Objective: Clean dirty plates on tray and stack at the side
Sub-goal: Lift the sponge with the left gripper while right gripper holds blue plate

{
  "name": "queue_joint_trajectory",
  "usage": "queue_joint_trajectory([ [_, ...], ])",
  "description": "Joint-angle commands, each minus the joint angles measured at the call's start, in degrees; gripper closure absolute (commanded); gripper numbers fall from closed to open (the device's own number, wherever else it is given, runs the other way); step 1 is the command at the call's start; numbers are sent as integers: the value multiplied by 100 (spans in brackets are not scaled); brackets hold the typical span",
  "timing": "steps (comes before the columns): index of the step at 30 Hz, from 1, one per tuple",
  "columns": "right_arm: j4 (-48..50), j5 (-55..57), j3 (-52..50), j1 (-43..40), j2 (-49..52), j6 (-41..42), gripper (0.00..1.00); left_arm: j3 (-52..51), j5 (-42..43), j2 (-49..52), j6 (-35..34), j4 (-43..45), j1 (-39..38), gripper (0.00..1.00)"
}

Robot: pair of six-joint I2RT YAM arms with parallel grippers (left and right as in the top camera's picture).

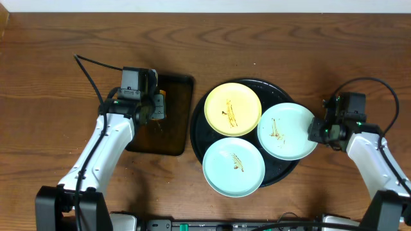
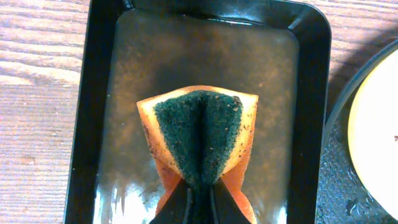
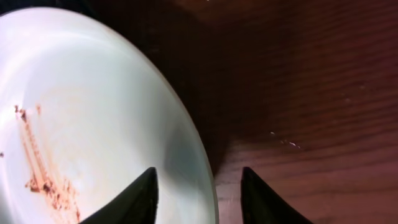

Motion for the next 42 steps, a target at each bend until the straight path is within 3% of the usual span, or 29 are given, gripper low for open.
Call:
queue_joint_trajectory([
  [1,33,-59,105,-31,164,-15,65,-7,144,-96,-74,7,-24,92],
  [6,33,-57,105,-31,271,-15,81,-7,142,-116,-72,9,-24,93],
  [16,33,-57,105,-31,291,-15,82,-7,142,-688,-72,98,-24,93],
  [26,31,-57,105,-31,291,-17,99,-7,140,-1495,-72,101,-24,92],
  [42,31,-57,105,-31,291,-15,99,-7,140,-1851,-72,160,-24,92],
])
